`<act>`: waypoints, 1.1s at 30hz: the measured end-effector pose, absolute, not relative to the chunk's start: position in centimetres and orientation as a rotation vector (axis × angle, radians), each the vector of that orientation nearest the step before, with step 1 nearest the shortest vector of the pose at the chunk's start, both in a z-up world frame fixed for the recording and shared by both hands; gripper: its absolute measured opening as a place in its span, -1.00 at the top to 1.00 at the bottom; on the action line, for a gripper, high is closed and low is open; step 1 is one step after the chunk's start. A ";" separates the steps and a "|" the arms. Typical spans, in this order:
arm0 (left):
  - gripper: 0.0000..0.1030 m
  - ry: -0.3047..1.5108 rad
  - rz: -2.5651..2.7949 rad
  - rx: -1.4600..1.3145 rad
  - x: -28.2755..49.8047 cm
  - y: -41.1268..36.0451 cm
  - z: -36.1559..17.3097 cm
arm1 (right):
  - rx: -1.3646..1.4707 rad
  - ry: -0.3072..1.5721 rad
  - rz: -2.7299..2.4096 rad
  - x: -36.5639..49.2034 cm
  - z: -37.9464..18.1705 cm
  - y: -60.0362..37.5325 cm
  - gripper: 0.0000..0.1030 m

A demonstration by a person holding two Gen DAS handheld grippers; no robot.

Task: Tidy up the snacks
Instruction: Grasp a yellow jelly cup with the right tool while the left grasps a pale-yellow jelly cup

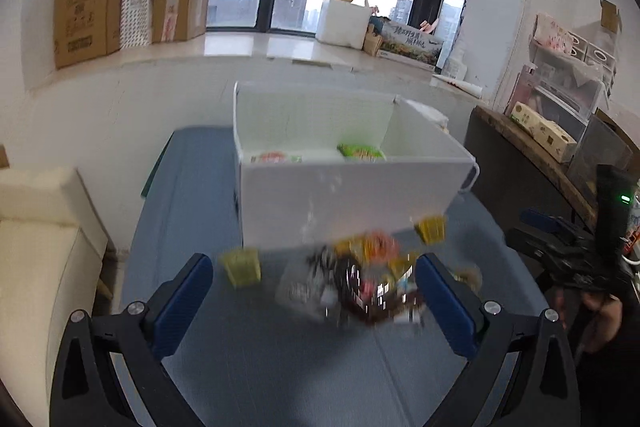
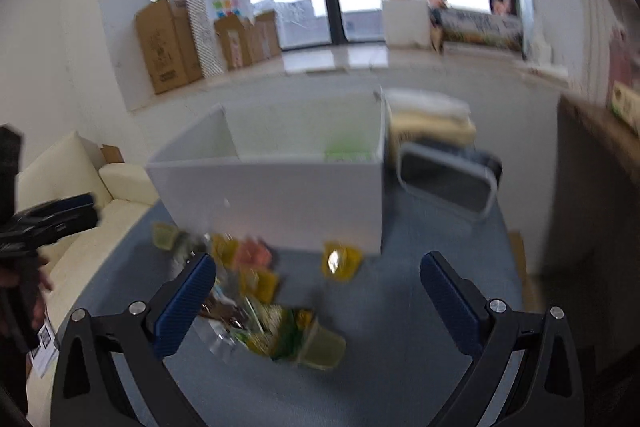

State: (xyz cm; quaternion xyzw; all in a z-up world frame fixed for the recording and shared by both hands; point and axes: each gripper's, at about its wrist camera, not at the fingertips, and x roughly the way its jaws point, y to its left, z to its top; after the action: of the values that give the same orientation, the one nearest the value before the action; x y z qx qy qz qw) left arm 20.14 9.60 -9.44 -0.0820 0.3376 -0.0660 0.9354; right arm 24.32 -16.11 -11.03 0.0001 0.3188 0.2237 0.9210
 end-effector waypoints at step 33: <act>-1.00 0.829 0.002 -0.222 24.1 13.3 -15.8 | -0.051 0.781 0.436 27.7 -16.6 -14.6 0.27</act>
State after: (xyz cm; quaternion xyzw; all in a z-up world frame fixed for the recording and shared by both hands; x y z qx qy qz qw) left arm 24.09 13.35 -15.84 -0.1076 0.4019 0.0009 0.9093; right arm 27.72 -14.59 -16.64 -0.0248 0.3777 0.2109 0.9013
